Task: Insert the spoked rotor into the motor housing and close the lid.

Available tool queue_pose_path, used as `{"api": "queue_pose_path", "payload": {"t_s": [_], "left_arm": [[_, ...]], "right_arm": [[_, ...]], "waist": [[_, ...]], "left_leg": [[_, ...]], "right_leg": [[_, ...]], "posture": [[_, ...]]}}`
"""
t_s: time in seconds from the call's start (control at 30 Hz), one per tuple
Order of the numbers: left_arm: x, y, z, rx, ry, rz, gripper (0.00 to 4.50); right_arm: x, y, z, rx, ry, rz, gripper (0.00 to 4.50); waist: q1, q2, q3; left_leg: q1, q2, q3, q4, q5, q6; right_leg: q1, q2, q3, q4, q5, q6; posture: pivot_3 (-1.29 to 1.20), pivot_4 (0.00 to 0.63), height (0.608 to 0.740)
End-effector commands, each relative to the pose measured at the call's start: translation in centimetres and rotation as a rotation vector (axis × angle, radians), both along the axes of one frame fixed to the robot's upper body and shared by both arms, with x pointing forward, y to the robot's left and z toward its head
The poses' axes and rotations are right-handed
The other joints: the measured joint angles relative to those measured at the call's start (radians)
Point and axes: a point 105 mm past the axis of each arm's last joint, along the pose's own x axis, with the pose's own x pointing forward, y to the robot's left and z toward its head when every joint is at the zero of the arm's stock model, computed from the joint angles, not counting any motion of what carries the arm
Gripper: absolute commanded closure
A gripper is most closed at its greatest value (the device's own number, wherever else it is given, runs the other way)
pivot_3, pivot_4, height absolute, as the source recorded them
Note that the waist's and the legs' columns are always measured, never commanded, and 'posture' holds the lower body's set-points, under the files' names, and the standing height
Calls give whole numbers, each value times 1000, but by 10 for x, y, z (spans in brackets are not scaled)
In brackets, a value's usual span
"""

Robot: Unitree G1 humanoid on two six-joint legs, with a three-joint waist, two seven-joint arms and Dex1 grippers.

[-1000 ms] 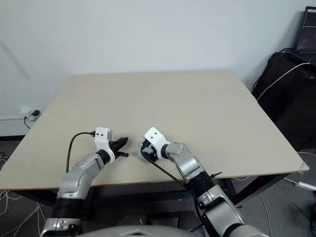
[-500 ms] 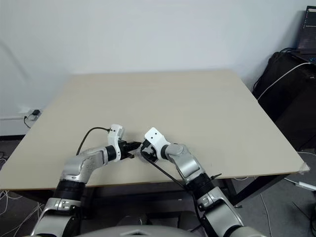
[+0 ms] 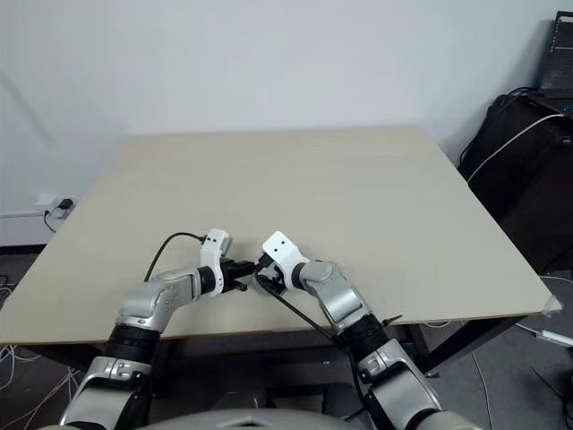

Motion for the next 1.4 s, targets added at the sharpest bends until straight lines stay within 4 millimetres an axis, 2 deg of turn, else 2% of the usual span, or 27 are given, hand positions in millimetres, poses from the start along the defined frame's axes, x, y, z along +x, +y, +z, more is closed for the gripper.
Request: {"api": "queue_pose_path", "payload": {"t_s": [0.03, 0.07, 0.13, 0.3, 0.5, 0.67, 0.8, 0.97, 1.13, 1.4], "left_arm": [[-3, -7, -3, 3, 20, -27, 4500], [-4, -8, -3, 4, 22, -28, 4500], [-4, -8, -4, 4, 23, -30, 4500], [-5, -10, -4, -1, 20, -31, 4500], [-6, -12, -5, -7, 20, -36, 4500], [-7, -12, -5, -12, 15, -40, 4500], [-7, -14, -3, -23, 7, -47, 4500], [-6, -13, -3, -19, 7, -50, 4500], [-6, -12, -3, -17, 7, -49, 4500], [-6, -14, -3, -23, 4, -49, 4500]], "right_arm": [[-6, -9, -14, -15, 69, -40, 1314], [-6, -10, -13, -12, 68, -42, 585], [-6, -13, -12, -12, 64, -52, 21], [-5, -28, -6, -19, 41, -104, 21], [-14, -43, 13, 31, 20, -149, 21], [-23, -55, 35, 157, 44, -214, 21], [-21, -60, 50, 414, 97, -322, 21], [-13, -62, 44, 570, 231, -465, 21], [-7, -52, 29, 622, 372, -509, 21], [-3, -32, 20, 673, 504, -495, 21]], "waist": [[0, 0, 0], [0, 0, 0], [1, 0, 0], [2, 0, 0], [12, -1, 0], [18, -3, 2], [22, -4, 4], [23, -5, 4], [23, -4, 5], [22, -3, 5]], "left_leg": [[0, 0, 0, 0, 0, 0], [0, 0, 0, 0, 0, 0], [0, -1, -1, 0, 0, 0], [0, -2, -1, 0, 0, 0], [-3, -4, -4, 0, 0, 0], [-6, -4, -5, 0, 0, 0], [-6, -3, -5, 0, 0, 0], [-6, -3, -4, 0, 0, 0], [-6, -4, -4, 0, 0, 1], [-6, -4, -4, 0, 1, 3]], "right_leg": [[0, 0, 0, 0, 0, 0], [0, 0, 0, 0, 0, 0], [0, 0, 0, 0, 0, 0], [0, -1, 0, 0, 0, 1], [0, -2, 0, 0, -1, 3], [-3, -2, 0, -1, -2, 3], [-3, -2, 0, -1, -2, 3], [-3, -2, 0, -1, -2, 3], [-4, -2, 1, -1, 1, -1], [-4, -2, 1, -1, 1, -2]], "posture": [[0, 0, 740], [0, 0, 740], [0, 0, 740], [0, 0, 740], [0, 0, 740], [0, 0, 740], [0, 0, 740], [0, 0, 740], [0, 0, 740], [0, 0, 740]]}}
